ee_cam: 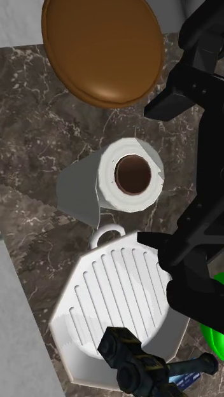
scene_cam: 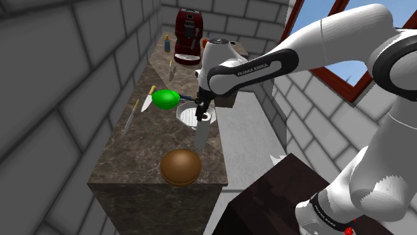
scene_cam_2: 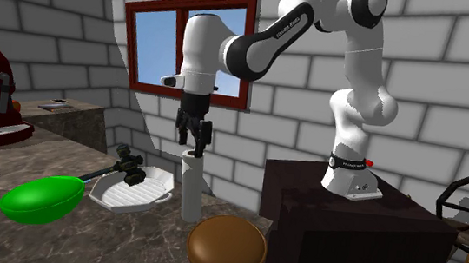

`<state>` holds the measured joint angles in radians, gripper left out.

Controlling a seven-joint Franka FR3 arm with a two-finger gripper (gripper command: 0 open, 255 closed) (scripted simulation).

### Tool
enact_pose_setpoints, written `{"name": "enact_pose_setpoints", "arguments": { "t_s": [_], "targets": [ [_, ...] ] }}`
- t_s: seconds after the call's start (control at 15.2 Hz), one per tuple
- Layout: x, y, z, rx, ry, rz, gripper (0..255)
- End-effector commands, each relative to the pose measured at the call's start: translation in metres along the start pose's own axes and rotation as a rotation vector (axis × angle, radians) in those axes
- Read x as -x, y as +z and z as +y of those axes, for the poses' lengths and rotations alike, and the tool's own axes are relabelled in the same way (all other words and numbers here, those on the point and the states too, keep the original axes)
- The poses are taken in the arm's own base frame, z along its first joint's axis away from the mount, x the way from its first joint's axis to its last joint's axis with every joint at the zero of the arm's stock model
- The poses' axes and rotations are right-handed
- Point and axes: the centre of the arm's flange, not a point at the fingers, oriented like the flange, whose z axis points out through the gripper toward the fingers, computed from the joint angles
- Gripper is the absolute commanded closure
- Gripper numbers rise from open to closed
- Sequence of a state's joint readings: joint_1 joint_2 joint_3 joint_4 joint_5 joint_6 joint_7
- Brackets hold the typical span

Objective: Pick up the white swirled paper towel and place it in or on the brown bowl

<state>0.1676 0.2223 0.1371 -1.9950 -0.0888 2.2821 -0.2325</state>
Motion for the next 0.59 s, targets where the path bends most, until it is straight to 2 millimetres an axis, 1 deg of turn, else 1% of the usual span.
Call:
{"name": "enact_pose_setpoints", "arguments": {
  "t_s": [0.0, 0.26, 0.33, 0.53],
  "targets": [
    [-0.003, 0.011, -0.001, 0.0, -0.008, 0.001, 0],
    [-0.003, 0.032, -0.001, 0.0, -0.008, 0.001, 0],
    [-0.003, 0.04, -0.001, 0.0, -0.008, 0.001, 0],
    [-0.003, 0.04, -0.001, 0.0, -0.008, 0.001, 0]
  ]
}}
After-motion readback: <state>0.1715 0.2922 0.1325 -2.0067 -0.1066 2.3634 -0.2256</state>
